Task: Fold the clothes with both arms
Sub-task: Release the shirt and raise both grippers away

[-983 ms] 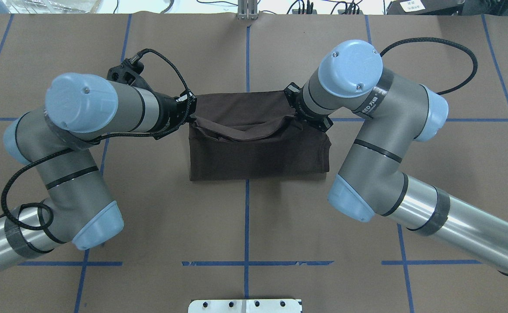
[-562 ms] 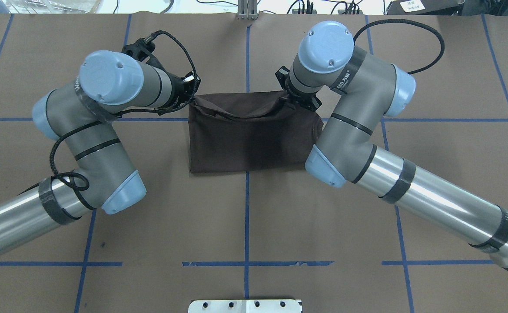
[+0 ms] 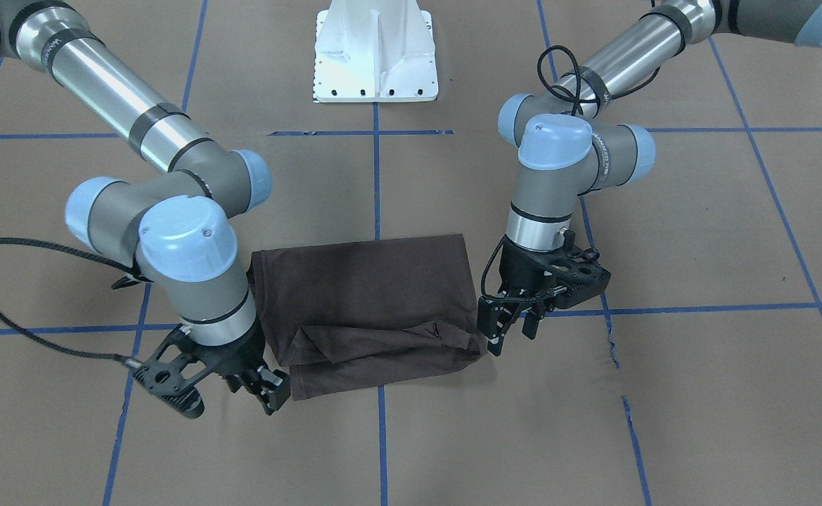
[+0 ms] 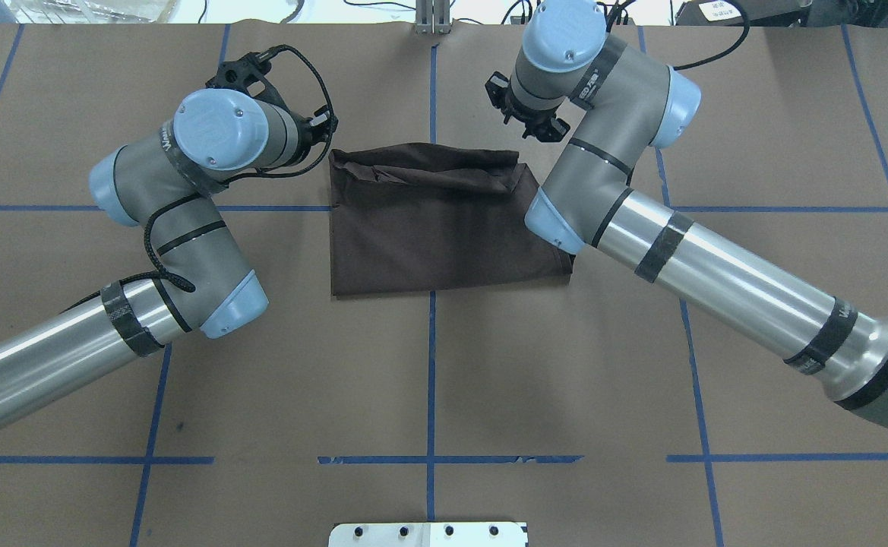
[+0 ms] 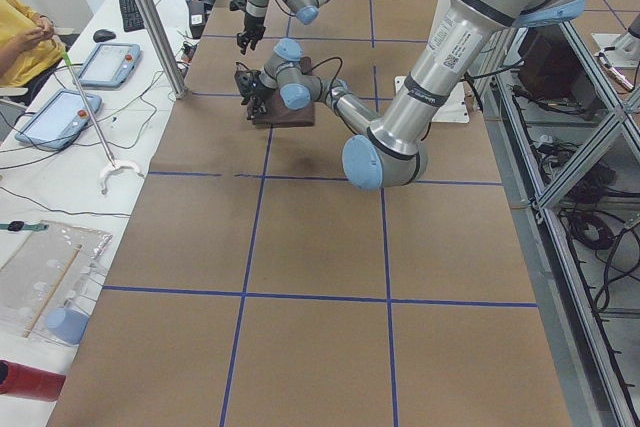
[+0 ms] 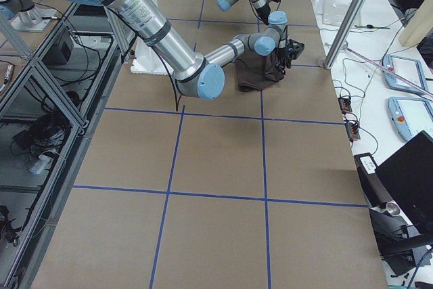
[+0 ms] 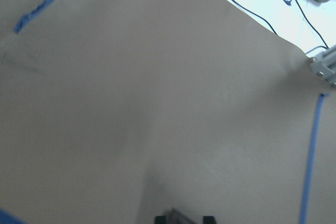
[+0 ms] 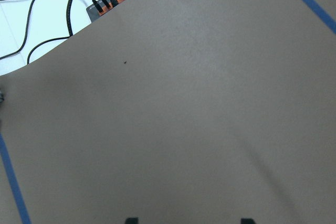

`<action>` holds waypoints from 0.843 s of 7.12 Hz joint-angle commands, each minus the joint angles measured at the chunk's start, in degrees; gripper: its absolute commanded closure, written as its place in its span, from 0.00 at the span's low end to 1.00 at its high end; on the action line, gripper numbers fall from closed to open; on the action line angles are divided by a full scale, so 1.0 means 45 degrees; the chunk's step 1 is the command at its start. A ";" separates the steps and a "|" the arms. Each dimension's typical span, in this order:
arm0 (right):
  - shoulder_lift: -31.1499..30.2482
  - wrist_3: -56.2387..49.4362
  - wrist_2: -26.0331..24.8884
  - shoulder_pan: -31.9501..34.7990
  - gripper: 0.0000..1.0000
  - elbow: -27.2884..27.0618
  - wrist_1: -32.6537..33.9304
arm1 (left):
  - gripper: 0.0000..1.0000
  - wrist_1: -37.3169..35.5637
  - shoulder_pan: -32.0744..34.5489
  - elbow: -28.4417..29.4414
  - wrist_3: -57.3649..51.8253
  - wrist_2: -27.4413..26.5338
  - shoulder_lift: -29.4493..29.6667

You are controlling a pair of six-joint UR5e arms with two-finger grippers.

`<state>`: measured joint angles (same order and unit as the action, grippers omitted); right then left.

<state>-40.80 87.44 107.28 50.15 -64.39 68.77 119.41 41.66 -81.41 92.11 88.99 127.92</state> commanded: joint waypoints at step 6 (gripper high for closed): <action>-0.2163 -0.2674 0.1825 0.0616 0.00 -0.2524 -0.0047 | 0.99 0.1004 -0.0817 -0.2593 0.0490 0.1885 -0.1125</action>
<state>-49.61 74.88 115.86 54.63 -73.43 68.70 123.21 40.56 -93.33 91.31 97.43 121.38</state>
